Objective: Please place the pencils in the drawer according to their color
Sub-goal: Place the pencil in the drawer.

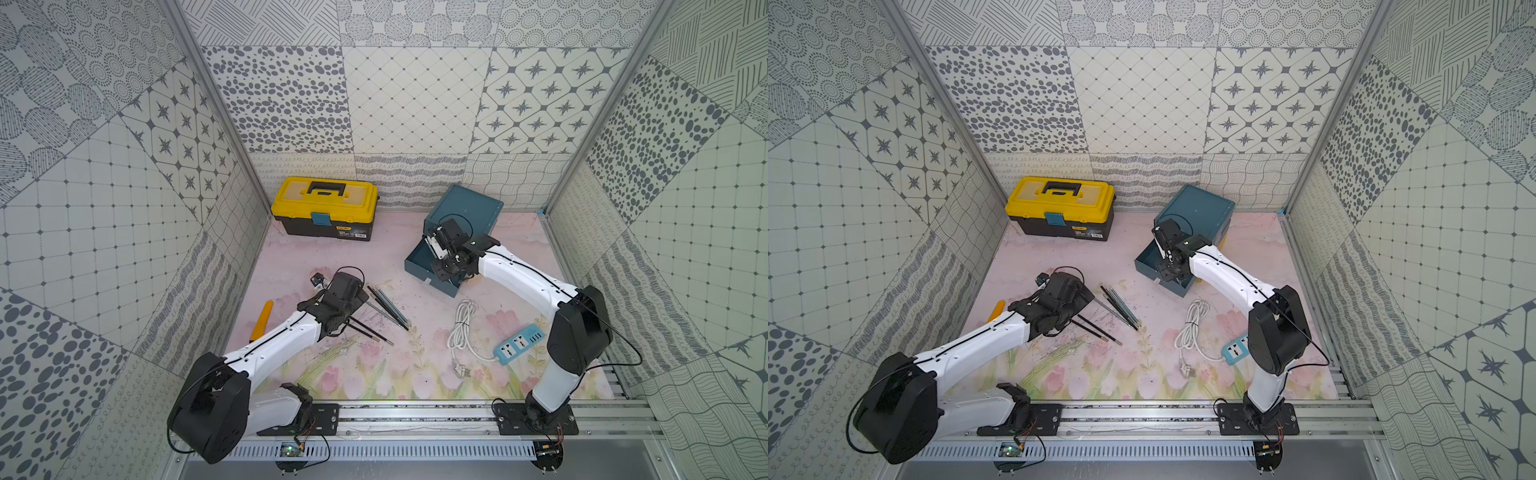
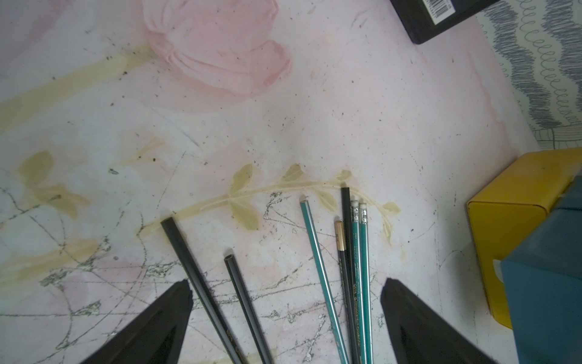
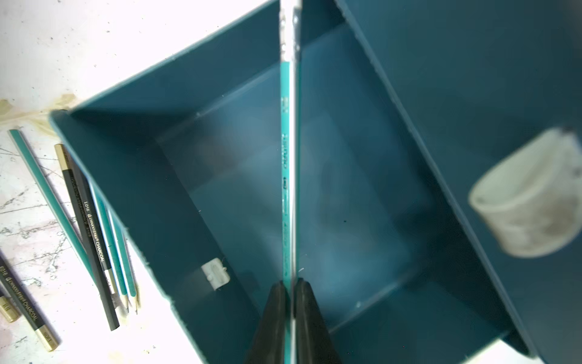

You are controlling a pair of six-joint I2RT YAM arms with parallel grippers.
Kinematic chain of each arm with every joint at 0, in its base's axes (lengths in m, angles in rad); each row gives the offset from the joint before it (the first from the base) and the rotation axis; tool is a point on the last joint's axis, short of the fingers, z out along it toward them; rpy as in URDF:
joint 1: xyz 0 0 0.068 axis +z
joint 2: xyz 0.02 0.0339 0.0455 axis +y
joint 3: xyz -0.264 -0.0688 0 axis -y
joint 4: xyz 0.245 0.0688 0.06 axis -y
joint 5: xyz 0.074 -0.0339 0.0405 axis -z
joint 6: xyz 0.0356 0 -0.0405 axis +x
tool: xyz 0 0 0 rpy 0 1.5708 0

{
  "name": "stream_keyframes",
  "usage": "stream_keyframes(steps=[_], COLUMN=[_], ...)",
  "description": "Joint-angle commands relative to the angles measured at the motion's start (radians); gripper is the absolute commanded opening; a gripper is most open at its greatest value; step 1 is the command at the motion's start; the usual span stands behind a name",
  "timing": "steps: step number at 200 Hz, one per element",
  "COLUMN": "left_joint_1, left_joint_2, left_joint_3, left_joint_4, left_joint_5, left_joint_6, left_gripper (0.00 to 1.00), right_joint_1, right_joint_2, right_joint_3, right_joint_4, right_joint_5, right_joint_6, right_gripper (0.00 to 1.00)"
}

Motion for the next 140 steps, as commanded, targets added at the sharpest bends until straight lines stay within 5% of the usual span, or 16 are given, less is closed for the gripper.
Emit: stream_keyframes(steps=[1, 57, 97, 140], left_joint_1=[0.004, 0.004, 0.004, 0.004], left_joint_2=[-0.001, 0.009, 0.007, -0.009], left_joint_3=[0.003, 0.004, 0.003, 0.002], left_joint_4=[0.003, 0.011, 0.012, 0.004], left_joint_5=[0.001, 0.009, 0.010, -0.002], left_joint_6=[0.004, 0.001, 0.000, -0.001], left_gripper=[0.99, 0.99, 0.99, 0.99], right_joint_1=[0.002, 0.016, 0.019, 0.029], right_joint_2=[-0.002, 0.001, -0.002, -0.011], right_joint_3=[-0.010, -0.018, 0.003, 0.052], right_joint_4=[-0.011, -0.017, -0.032, -0.066], right_joint_5=[-0.041, -0.046, -0.011, 0.018], right_joint_6=[0.032, 0.044, 0.030, 0.009], right_gripper=[0.00, 0.00, 0.24, 0.28])
